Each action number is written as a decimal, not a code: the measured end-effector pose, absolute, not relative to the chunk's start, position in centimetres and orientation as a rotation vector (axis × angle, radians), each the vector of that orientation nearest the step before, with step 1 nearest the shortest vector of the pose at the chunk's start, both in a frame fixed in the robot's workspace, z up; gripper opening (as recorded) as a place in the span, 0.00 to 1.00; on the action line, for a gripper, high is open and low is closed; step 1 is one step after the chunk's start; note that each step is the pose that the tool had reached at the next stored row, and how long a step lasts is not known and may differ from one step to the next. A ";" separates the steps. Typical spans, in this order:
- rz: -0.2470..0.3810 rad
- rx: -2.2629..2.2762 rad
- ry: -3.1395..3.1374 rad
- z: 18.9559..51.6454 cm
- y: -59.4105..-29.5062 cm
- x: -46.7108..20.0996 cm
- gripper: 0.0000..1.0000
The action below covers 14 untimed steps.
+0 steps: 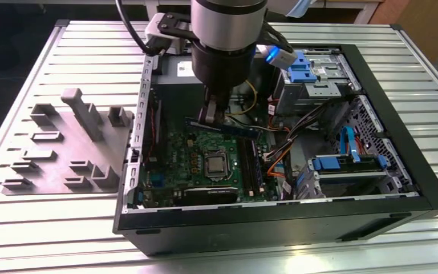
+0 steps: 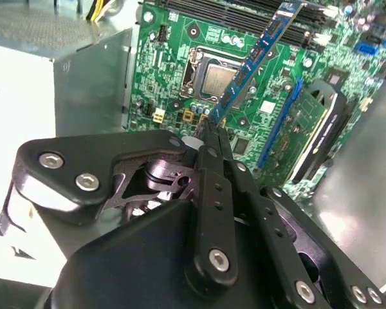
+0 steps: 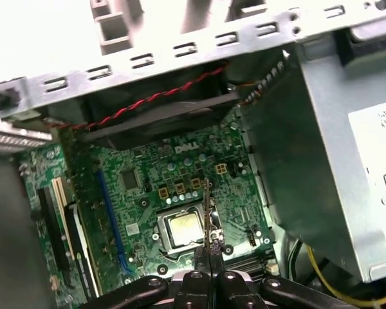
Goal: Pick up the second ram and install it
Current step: 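Insert the second ram into the second slot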
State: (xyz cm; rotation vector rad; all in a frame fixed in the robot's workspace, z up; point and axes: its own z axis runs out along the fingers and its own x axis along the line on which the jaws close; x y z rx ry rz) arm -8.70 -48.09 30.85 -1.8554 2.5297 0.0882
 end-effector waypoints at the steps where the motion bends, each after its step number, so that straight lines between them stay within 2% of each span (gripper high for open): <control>1: 0.088 -1.832 2.546 30.8 -48.1 -8.7 0.11; 14: 0.087 -1.511 2.741 30.6 -48.1 -8.7 0.11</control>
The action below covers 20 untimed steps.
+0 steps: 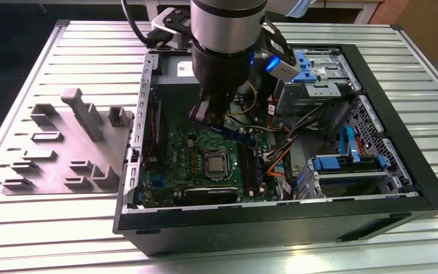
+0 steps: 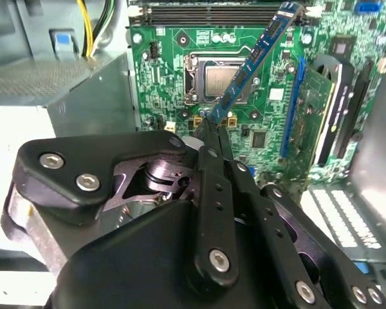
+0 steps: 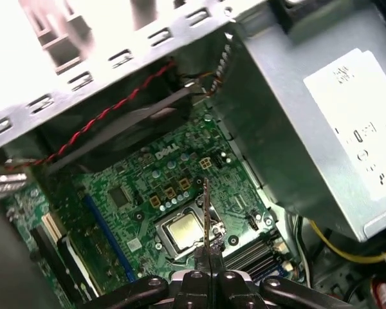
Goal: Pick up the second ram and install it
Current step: 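Insert the second ram into the second slot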
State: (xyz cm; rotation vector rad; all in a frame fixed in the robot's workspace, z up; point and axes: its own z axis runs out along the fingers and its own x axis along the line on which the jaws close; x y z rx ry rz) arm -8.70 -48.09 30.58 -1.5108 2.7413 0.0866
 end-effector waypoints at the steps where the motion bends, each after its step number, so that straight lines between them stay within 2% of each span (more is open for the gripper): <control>1: 0.086 -1.487 2.754 30.6 -48.1 -8.7 0.11; 20: 0.082 -0.990 2.959 30.2 -48.1 -8.7 0.11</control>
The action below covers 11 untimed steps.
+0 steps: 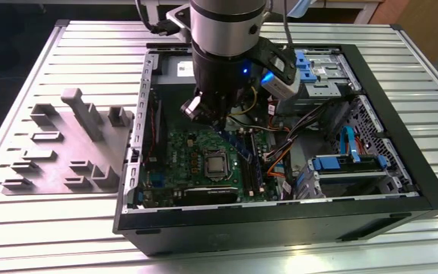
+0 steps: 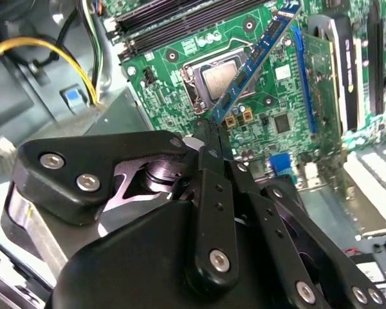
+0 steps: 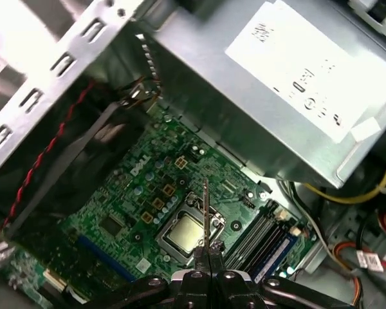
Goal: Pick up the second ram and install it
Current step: 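Insert the second ram into the second slot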
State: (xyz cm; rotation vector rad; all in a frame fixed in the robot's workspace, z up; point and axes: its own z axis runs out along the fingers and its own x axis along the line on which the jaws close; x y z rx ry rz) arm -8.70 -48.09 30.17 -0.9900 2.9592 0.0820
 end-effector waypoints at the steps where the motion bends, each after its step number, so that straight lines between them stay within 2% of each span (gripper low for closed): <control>1: 0.082 -0.963 2.968 30.2 -48.1 -8.7 0.11; 11: 0.078 -0.687 3.039 29.8 -48.1 -8.7 0.11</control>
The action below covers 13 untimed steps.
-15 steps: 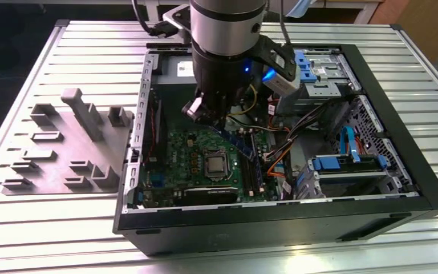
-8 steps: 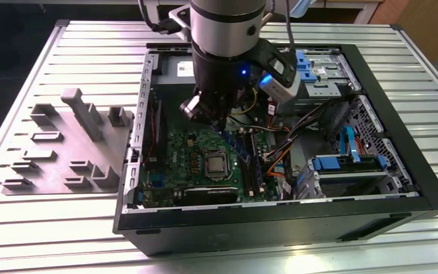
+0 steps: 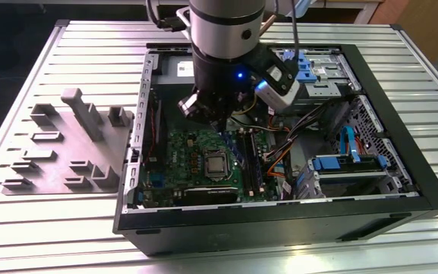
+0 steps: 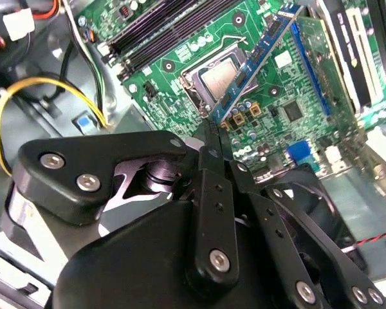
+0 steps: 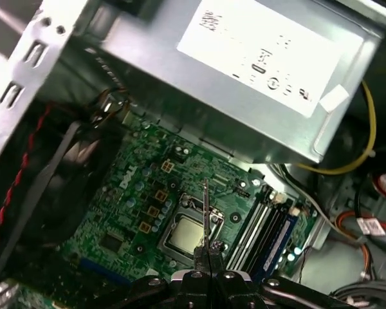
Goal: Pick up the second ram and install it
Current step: 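Insert the second ram into the second slot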
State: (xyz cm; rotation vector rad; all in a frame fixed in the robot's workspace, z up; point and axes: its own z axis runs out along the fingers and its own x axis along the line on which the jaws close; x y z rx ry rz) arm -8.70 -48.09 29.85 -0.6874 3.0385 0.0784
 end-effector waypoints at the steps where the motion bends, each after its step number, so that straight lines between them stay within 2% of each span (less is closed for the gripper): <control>1: 0.078 -0.659 3.044 29.8 -48.1 -8.7 0.11; 13: 0.073 -0.323 3.093 29.4 -48.1 -8.7 0.11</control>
